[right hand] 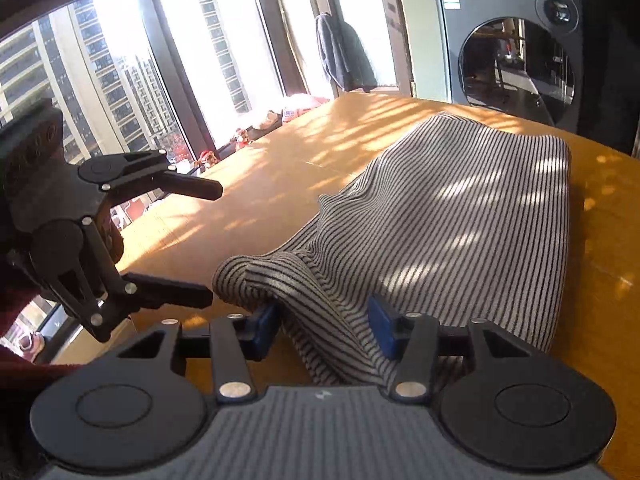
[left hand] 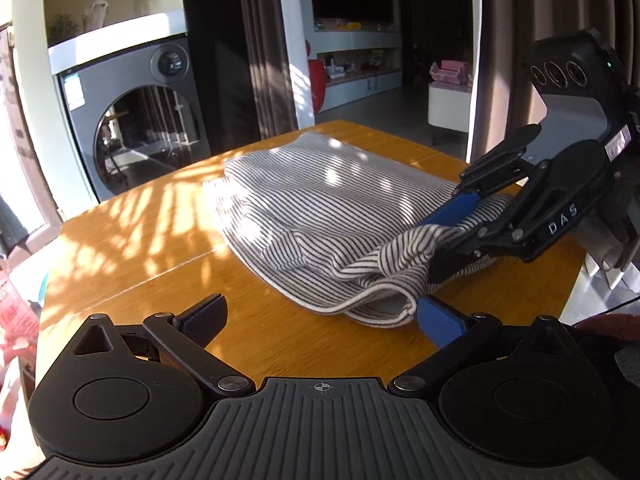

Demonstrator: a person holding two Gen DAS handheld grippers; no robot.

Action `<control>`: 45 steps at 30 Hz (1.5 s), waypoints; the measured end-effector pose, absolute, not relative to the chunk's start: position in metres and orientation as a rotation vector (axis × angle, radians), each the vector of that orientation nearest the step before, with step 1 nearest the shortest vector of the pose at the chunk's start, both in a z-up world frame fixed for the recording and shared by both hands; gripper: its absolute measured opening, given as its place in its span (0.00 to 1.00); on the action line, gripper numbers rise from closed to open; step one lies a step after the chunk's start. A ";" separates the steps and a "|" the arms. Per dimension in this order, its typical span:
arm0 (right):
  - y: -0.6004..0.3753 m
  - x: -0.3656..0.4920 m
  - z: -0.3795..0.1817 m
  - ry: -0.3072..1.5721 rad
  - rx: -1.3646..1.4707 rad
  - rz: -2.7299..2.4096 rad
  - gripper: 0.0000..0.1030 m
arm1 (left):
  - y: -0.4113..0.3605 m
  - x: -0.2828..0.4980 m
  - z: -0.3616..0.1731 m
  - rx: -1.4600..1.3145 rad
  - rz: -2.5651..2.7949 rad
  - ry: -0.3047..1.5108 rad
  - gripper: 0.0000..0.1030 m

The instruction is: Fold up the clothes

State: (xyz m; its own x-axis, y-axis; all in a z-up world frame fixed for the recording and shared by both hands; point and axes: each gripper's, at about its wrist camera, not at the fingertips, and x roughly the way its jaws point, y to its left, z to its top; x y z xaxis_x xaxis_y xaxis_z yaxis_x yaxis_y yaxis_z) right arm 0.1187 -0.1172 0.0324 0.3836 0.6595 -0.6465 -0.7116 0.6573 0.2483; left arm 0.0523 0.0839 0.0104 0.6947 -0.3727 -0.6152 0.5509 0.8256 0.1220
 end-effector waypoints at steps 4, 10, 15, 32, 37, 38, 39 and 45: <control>-0.125 0.120 0.028 0.799 -0.021 0.880 0.46 | 0.057 0.063 -0.010 0.459 -0.560 0.651 1.00; -0.107 0.075 0.037 0.570 -0.389 0.829 0.67 | 0.052 0.082 -0.007 0.368 -0.542 0.664 1.00; -0.106 0.040 0.028 0.416 -0.660 0.760 0.80 | 0.047 0.098 -0.004 0.291 -0.526 0.674 1.00; -0.145 0.113 0.020 0.737 -0.137 0.774 0.54 | 0.066 0.073 0.012 0.339 -0.574 0.640 1.00; -0.151 0.112 0.023 0.746 -0.128 0.780 0.54 | 0.042 0.076 0.004 0.457 -0.608 0.628 1.00; -0.146 0.106 0.023 0.714 -0.199 0.772 0.53 | 0.038 0.080 0.002 0.459 -0.611 0.632 1.00; -0.141 0.100 0.024 0.681 -0.269 0.762 0.54 | 0.037 0.086 0.003 0.430 -0.608 0.640 1.00; -0.117 0.046 0.005 0.352 -0.761 0.676 0.76 | 0.035 0.120 0.005 0.254 -0.594 0.691 1.00</control>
